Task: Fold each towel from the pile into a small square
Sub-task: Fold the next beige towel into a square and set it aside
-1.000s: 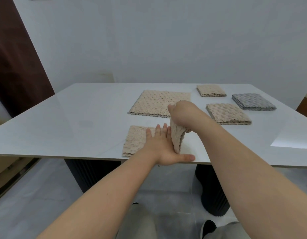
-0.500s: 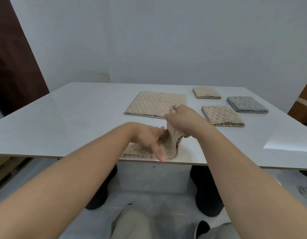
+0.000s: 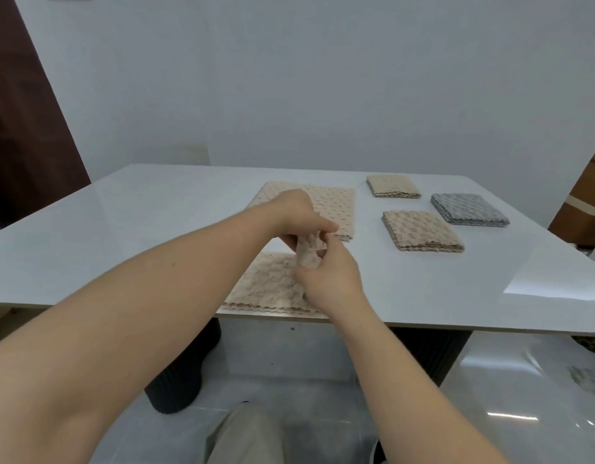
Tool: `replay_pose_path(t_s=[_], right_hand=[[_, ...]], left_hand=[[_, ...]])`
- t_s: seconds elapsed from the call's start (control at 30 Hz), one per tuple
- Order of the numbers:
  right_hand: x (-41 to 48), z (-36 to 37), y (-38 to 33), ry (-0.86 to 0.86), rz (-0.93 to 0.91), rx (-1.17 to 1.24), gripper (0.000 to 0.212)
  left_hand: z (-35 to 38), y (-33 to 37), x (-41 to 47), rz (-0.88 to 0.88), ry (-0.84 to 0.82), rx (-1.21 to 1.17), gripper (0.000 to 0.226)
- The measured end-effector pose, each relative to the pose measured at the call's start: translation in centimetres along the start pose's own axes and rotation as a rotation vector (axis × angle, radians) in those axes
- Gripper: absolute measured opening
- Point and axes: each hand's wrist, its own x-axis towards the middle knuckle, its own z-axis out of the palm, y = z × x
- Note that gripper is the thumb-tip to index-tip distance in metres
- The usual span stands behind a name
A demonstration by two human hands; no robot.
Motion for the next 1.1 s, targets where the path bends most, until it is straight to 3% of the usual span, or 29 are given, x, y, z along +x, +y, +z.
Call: replay_pose_path(t_s=[0.1,0.17,0.33,0.43,0.6,0.77,0.93,1.1], right_hand=[[-1.0,0.8,0.3,0.066,-0.006,0.111,0.058],[-1.8,1.2,0.3,0.120,-0.075,0.115,0.052],[-2.6,2.9,1.0,0.289,-0.345,-0.394,0.036],[-2.7,4.6,1.2,0.264,-0.448,-0.472,0.031],[-2.7,7.3,1.8,0.154,-0.612,-0.401,0.052],[-2.3,8.7,2.3,0.123,-0.740,-0.467,0.031],[-1.9,9.4,2.8,0.111,-0.778,-0.478,0.028],[-1.9,9.6,2.7,0.075,-0.804,-0.486,0.032]], left_hand=[[-0.3,-0.7,0.8,-0.019,0.045,-0.019,0.016],[-0.8,-1.5,1.0,-0.058,0.054,-0.034,0.013],[-1.8,-4.7,1.4,-0.180,0.017,-0.146,0.022],[-2.1,-6.7,1.6,-0.222,0.032,-0.199,0.024],[-2.5,-9.2,1.3,-0.202,0.086,-0.202,0.030],[-3.6,-11.1,0.9,-0.163,0.217,-0.232,0.039],[-3.8,-12.9,0.7,-0.190,0.220,-0.332,0.018],[-3.6,-13.9,1.0,-0.176,0.241,-0.293,0.012]])
